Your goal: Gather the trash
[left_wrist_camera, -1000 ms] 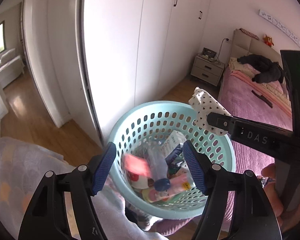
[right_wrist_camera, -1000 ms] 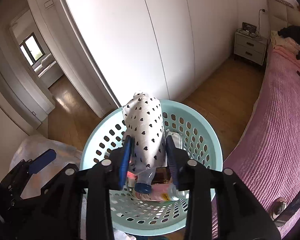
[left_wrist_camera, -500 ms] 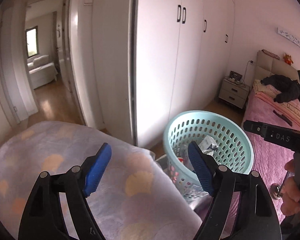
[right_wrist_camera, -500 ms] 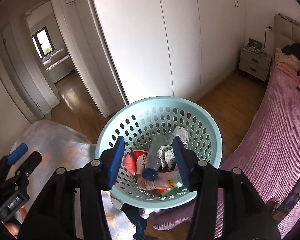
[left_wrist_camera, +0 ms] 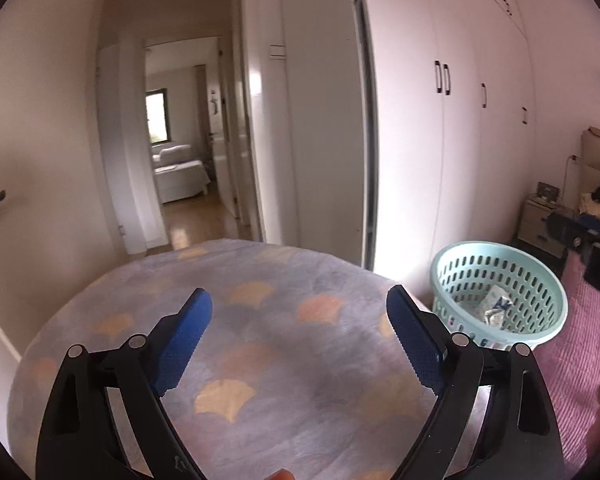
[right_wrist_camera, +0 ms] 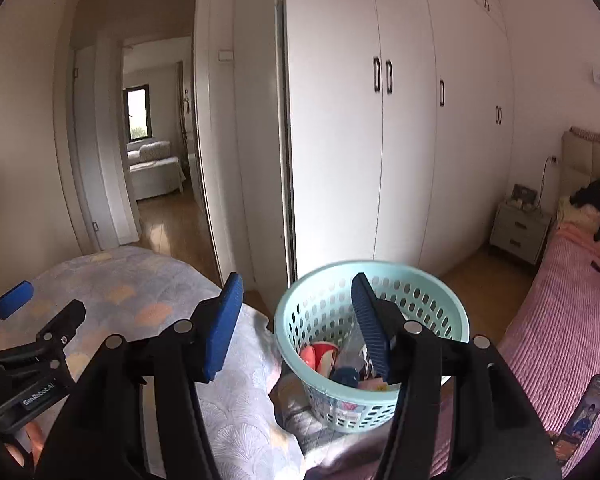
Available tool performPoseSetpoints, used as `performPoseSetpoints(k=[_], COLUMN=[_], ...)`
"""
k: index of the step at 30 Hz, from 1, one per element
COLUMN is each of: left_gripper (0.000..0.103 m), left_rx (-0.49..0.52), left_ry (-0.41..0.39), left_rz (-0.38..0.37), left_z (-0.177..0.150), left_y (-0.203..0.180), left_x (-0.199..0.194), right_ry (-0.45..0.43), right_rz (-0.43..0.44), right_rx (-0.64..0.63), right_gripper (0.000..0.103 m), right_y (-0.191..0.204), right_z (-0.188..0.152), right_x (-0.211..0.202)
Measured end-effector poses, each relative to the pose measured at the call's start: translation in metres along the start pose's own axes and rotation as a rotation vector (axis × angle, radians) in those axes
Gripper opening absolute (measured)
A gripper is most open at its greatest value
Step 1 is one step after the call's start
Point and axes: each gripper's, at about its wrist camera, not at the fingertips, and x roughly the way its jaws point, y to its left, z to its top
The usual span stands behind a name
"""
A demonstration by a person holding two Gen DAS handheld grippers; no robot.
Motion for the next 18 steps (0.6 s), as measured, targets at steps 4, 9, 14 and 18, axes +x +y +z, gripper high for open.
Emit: performPoseSetpoints(k=[4, 9, 14, 18], left_gripper=[0.086, 0.087, 0.092, 0.095], left_rx=[-0.075, -0.001, 0.018, 0.004], left_ry=[-0.043, -0.097, -0.069, -0.048], left_rz=[0.045, 0.126, 0.139, 0.125], left_z=[-0.011, -0.017, -0.019, -0.024], left_y=[0.021, 0.015, 0.015, 0.019], left_x=[-0.004, -0.009, -0.005, -0.003], right_ry=[-0.039, -0.031, 0.007, 0.04], right_rz=[-0.001, -0.019, -0.022, -0.024], right_rx=[0.003, -0.01, -0.01, -0.009], right_gripper=[0.06, 0.06, 0.061, 0.061], right_y=[0.012, 0.019, 0.015, 0.011], right_z=[-0.006, -0.014, -0.019, -0.022], right_x=[-0.009, -0.007, 0.004, 0.014])
